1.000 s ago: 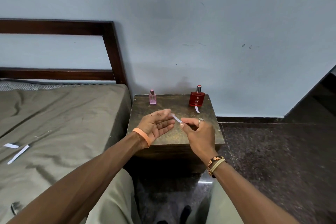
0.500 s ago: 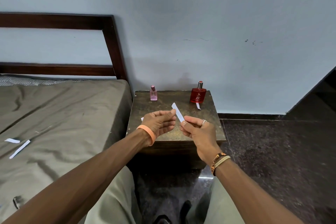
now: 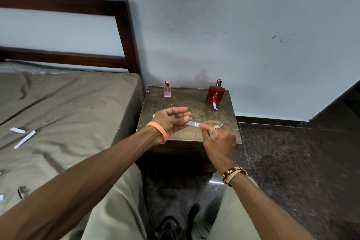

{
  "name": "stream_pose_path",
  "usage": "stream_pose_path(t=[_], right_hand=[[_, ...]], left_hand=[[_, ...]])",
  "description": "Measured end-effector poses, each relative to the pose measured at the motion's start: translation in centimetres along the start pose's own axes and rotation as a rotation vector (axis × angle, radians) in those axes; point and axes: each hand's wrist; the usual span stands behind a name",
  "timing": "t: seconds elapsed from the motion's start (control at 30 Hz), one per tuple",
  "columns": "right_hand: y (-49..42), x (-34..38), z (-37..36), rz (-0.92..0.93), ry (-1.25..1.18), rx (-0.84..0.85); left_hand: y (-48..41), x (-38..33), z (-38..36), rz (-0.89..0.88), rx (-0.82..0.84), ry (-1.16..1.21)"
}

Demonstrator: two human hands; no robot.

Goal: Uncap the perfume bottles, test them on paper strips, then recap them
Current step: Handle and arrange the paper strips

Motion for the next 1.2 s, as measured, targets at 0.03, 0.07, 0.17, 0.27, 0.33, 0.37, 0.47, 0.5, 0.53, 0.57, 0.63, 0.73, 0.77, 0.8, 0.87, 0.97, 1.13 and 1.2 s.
stream_pose_path(t=[0.03,0.07,0.17,0.27,0.33,0.37,0.47,0.5,0.53,0.57,0.63,0.73,0.77,0.8,0.87,0.97,1.13,1.2], right_hand=[[0.1,0.0,0.0,0.001,0.006,-0.012],[0.2,-0.1,0.0,0.004,0.001,-0.024],[0.1,0.1,0.1,-0.015,-0.050,-0.044],[-0.1,0.2,0.0,-0.037,-0.077,-0.045],[-0.1,0.4,0.0,-0.062,-0.120,-0.028],[-0.2,0.4,0.0,-0.095,-0.155,-0.004],[-0.5,0.5,-0.3,-0.329,-0.339,0.102],[-0.6,0.4,-0.6,-0.436,-0.427,0.107],[-0.8,0.2,-0.9,-0.558,-0.546,0.098],[-1.0,0.1,-1.3,-0.683,-0.700,0.088],[-1.4,0.1,-1.7,-0.881,-0.977,0.096],[-1.5,-0.3,-2.6,-1.011,-1.123,0.148],[-1.4,-0.5,-3.0,-1.040,-1.135,0.160],[-1.5,-0.9,-3.6,-1.069,-1.139,0.171],[-1.6,-1.6,-4.7,-1.129,-1.154,0.189],[-2.2,-2.6,-6.5,-1.210,-1.165,0.210],[-3.8,-4.2,-9.3,-1.312,-1.062,0.143],[-4.8,-5.0,-10.3,-1.326,-1.041,0.119]], left_hand=[[0.0,-0.1,0.2,-0.002,0.013,0.014],[0.0,-0.1,0.4,-0.005,0.024,0.020],[0.0,-0.1,0.5,-0.010,0.052,0.018],[0.0,-0.3,0.4,-0.023,0.066,0.023],[-0.3,-0.4,0.5,-0.028,0.054,0.015],[-0.6,-0.3,0.6,-0.028,0.042,0.019],[-1.4,0.0,0.9,0.017,0.022,0.114],[-1.8,0.2,1.2,0.054,0.027,0.137],[-2.1,0.5,1.5,0.098,0.040,0.139],[-2.3,0.9,1.9,0.131,0.057,0.129],[-2.8,1.9,2.5,0.146,0.077,0.115],[-3.9,3.4,3.0,0.110,-0.002,0.028],[-4.4,3.9,3.0,0.102,-0.055,-0.021],[-5.1,4.4,3.1,0.099,-0.100,-0.058],[-6.8,5.2,3.4,0.104,-0.165,-0.108],[-9.4,6.3,4.3,0.124,-0.220,-0.269],[-13.5,7.5,5.9,0.098,-0.147,-0.620],[-15.2,7.9,6.3,0.083,-0.145,-0.742]])
Point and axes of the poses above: each hand's wrist, its own y-axis away from the middle knuckle, its own z-axis out of the back of the hand, x = y × z, and after that the axes turned 10 degrees about x, right-handed
